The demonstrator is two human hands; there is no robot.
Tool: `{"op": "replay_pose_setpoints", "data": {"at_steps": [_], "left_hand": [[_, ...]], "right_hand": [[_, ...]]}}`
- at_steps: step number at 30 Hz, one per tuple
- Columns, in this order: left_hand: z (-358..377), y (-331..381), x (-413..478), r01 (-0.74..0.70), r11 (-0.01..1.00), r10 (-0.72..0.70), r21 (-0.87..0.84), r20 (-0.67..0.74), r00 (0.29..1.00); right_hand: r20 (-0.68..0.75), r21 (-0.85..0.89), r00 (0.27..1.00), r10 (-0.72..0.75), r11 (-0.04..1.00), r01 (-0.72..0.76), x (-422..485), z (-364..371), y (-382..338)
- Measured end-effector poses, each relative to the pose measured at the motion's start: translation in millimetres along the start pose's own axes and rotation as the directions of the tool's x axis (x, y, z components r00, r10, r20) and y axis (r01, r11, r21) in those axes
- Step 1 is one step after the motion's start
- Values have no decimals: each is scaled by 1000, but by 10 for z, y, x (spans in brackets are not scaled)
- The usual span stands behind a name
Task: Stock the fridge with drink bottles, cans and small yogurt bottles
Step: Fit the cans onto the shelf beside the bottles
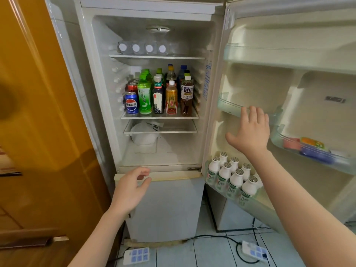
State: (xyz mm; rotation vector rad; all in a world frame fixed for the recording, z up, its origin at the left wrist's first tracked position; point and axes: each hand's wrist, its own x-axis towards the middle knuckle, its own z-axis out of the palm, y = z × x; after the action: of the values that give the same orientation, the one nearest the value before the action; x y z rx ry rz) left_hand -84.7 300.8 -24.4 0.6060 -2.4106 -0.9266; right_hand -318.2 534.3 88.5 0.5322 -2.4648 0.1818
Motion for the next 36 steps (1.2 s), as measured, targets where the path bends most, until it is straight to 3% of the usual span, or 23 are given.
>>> {"op": "replay_pose_setpoints", "data": {"at_steps": [5,10,14,17,19,24,32,36], "left_hand": [[-213,-91,-106,-11,999,12,-37,16,1000],[-368,-155,-170,-27,997,29,-68,41,999],[-455,-197,-266,-66,993,69,-97,28,997],[-515,-231,-352,-109,985,109,-131,-7,994],[-556,-266,-410,-111,978,109,-176,-23,994],[-684,-376,-565,-145,951,143,-274,-28,989],[-839,-443,-764,-205,930,230,-304,49,972],[-819,-430,-863,-248,909,305,-336,129,944]], "right_hand": [[2,161,998,-58,985,57,-298,-215,-250],[-276,365,961,13,927,92,-900,-558,-521],[-577,366,806,133,924,110,-1363,-860,-674],[-724,258,651,228,965,-51,-1623,-1011,-705],[-739,246,607,290,956,-157,-1756,-1051,-718],[-624,404,658,421,895,-190,-1990,-1034,-951],[-644,487,700,309,871,64,-2129,-1003,-1666],[-602,571,757,255,800,184,-2092,-949,-1898]]}}
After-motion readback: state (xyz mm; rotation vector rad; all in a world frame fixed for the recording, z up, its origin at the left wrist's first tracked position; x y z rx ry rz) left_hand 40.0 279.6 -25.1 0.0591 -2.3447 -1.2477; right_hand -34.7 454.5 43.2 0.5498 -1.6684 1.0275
